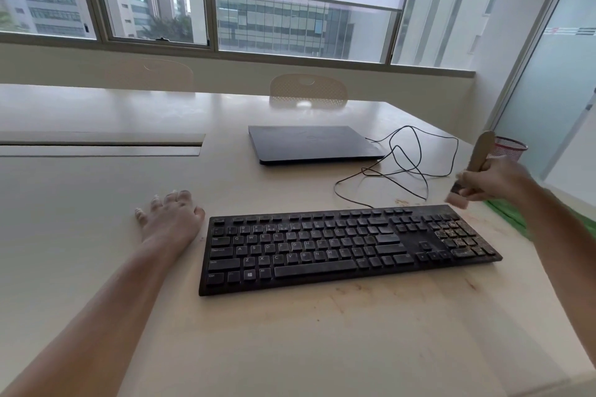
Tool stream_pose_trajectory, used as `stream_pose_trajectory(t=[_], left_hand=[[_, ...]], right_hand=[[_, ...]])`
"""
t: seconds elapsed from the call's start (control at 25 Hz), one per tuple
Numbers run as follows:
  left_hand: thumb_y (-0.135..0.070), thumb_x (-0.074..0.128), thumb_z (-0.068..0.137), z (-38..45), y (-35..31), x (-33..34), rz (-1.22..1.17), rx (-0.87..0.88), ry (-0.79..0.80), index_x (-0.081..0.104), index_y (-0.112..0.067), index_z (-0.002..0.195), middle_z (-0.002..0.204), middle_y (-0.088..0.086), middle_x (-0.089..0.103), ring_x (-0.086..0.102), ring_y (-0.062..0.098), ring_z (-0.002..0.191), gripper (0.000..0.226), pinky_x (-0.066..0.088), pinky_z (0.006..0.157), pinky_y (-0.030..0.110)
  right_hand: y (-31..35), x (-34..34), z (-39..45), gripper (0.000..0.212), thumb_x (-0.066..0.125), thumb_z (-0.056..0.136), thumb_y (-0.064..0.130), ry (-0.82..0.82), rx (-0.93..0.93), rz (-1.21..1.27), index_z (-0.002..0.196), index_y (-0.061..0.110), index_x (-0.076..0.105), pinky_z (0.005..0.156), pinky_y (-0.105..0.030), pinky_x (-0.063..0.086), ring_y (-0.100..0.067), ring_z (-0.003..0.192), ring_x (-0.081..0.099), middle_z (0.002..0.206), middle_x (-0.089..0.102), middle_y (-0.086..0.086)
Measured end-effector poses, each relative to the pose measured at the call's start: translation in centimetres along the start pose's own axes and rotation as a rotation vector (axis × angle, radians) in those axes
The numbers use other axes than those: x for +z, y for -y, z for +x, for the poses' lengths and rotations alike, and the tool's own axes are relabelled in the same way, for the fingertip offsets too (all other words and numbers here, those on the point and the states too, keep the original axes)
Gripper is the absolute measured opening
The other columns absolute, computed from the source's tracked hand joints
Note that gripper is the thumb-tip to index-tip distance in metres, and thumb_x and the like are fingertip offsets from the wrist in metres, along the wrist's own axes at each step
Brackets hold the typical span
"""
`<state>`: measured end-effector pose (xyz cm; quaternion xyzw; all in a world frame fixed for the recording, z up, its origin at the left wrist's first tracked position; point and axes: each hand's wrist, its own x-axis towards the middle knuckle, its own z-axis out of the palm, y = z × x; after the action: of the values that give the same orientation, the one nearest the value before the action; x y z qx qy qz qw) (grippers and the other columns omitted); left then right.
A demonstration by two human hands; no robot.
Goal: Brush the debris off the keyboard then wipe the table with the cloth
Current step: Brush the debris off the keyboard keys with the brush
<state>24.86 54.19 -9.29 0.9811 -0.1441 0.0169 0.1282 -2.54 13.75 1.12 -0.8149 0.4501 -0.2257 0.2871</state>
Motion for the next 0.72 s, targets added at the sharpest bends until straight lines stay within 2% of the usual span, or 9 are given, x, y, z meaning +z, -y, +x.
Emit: stream_pose_trajectory(t=[0.08, 0.12, 0.24, 0.36, 0.44, 0.6, 0.72], left_hand=[[-0.031, 0.03, 0.097, 0.0, 0.1, 0.0, -0.001, -0.004, 0.002, 0.038, -0.012, 0.134, 0.15, 0.009, 0.029, 0.019, 0.032, 0.141, 0.043, 0.012, 0.113, 0.057], [-0.031, 0.03, 0.097, 0.0, 0.1, -0.1, 0.002, -0.003, 0.004, 0.038, -0.011, 0.134, 0.15, 0.009, 0.029, 0.019, 0.032, 0.141, 0.043, 0.012, 0.113, 0.057], [-0.032, 0.03, 0.097, 0.0, 0.1, 0.0, 0.008, -0.004, 0.001, 0.037, -0.012, 0.135, 0.151, 0.009, 0.029, 0.019, 0.032, 0.141, 0.044, 0.012, 0.113, 0.057], [-0.032, 0.03, 0.097, 0.0, 0.0, 0.0, 0.004, -0.007, -0.004, 0.037, -0.012, 0.135, 0.15, 0.009, 0.03, 0.019, 0.032, 0.141, 0.044, 0.012, 0.113, 0.057], [-0.032, 0.031, 0.097, 0.0, 0.0, 0.0, 0.007, -0.005, -0.002, 0.037, -0.011, 0.135, 0.15, 0.009, 0.03, 0.02, 0.033, 0.14, 0.044, 0.012, 0.113, 0.057], [-0.031, 0.031, 0.097, -0.1, 0.1, -0.1, 0.003, -0.008, -0.005, 0.037, -0.012, 0.135, 0.15, 0.01, 0.03, 0.021, 0.033, 0.14, 0.043, 0.011, 0.113, 0.057], [-0.031, 0.031, 0.097, 0.0, 0.0, -0.1, -0.001, -0.002, -0.006, 0.037, -0.012, 0.136, 0.151, 0.01, 0.029, 0.02, 0.032, 0.141, 0.044, 0.011, 0.113, 0.057]], right_hand=[[-0.1, 1.0, -0.4, 0.024, 0.066, 0.085, 0.024, -0.014, -0.062, 0.054, 0.095, 0.002, 0.065, 0.054, -0.026, 0.057, -0.017, 0.056, 0.069, 0.072, 0.071, -0.011], [-0.2, 1.3, -0.8, 0.023, 0.065, 0.086, 0.024, 0.005, -0.06, 0.032, 0.096, 0.003, 0.064, 0.052, -0.027, 0.057, -0.018, 0.054, 0.068, 0.075, 0.07, -0.013], [-0.6, 0.7, -1.5, 0.017, 0.061, 0.089, 0.014, 0.113, 0.06, -0.067, 0.094, -0.002, 0.06, 0.045, -0.026, 0.055, -0.022, 0.05, 0.065, 0.068, 0.066, -0.019], [-0.2, -1.1, -1.9, 0.018, 0.06, 0.089, 0.009, 0.236, 0.175, -0.166, 0.09, -0.009, 0.057, 0.036, -0.026, 0.051, -0.019, 0.038, 0.06, 0.058, 0.064, -0.021], [0.3, -1.4, -1.8, 0.017, 0.061, 0.089, 0.009, 0.221, 0.128, -0.142, 0.091, -0.007, 0.058, 0.036, -0.024, 0.049, -0.018, 0.039, 0.061, 0.059, 0.064, -0.019], [1.0, 0.8, -2.0, 0.013, 0.06, 0.09, 0.017, 0.132, -0.128, -0.069, 0.099, 0.007, 0.061, 0.038, -0.017, 0.048, -0.008, 0.044, 0.064, 0.069, 0.065, -0.01], [0.4, 0.8, -2.0, 0.012, 0.059, 0.09, 0.015, 0.168, -0.033, -0.147, 0.094, 0.004, 0.058, 0.035, -0.017, 0.046, -0.014, 0.047, 0.064, 0.069, 0.066, -0.015]])
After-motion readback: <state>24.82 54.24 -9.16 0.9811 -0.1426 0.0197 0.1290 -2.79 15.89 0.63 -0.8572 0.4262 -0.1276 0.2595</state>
